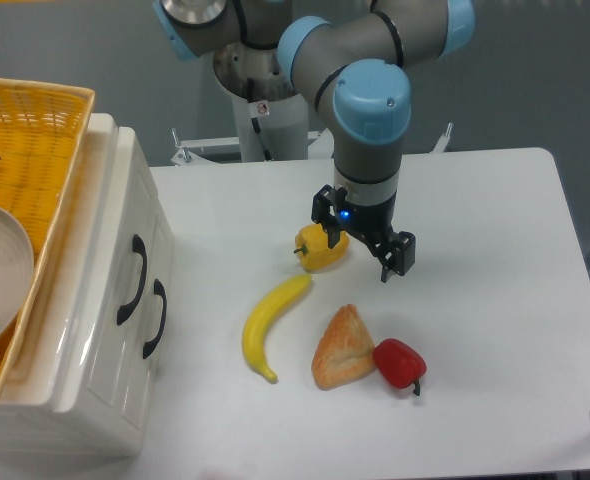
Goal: Slide the top white drawer open
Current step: 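Lift the gripper up from beside the yellow pepper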
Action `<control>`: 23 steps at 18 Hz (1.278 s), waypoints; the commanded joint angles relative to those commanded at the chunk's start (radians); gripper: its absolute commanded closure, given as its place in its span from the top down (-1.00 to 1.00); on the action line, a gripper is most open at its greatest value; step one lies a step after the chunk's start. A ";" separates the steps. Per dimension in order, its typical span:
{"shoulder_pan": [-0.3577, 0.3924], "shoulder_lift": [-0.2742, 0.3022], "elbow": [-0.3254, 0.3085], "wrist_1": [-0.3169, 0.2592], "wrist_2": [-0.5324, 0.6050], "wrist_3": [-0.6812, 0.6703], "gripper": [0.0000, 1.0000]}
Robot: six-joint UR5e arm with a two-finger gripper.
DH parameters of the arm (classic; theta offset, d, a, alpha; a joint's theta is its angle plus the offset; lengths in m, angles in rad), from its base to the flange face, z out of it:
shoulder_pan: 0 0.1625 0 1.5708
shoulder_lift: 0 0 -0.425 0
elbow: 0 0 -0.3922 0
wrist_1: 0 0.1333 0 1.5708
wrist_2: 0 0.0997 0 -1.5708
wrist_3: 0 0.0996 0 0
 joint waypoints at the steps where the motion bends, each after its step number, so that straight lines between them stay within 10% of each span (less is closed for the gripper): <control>1: 0.002 0.000 0.000 0.000 0.002 0.000 1.00; 23: -0.031 0.000 -0.072 0.003 -0.061 -0.161 1.00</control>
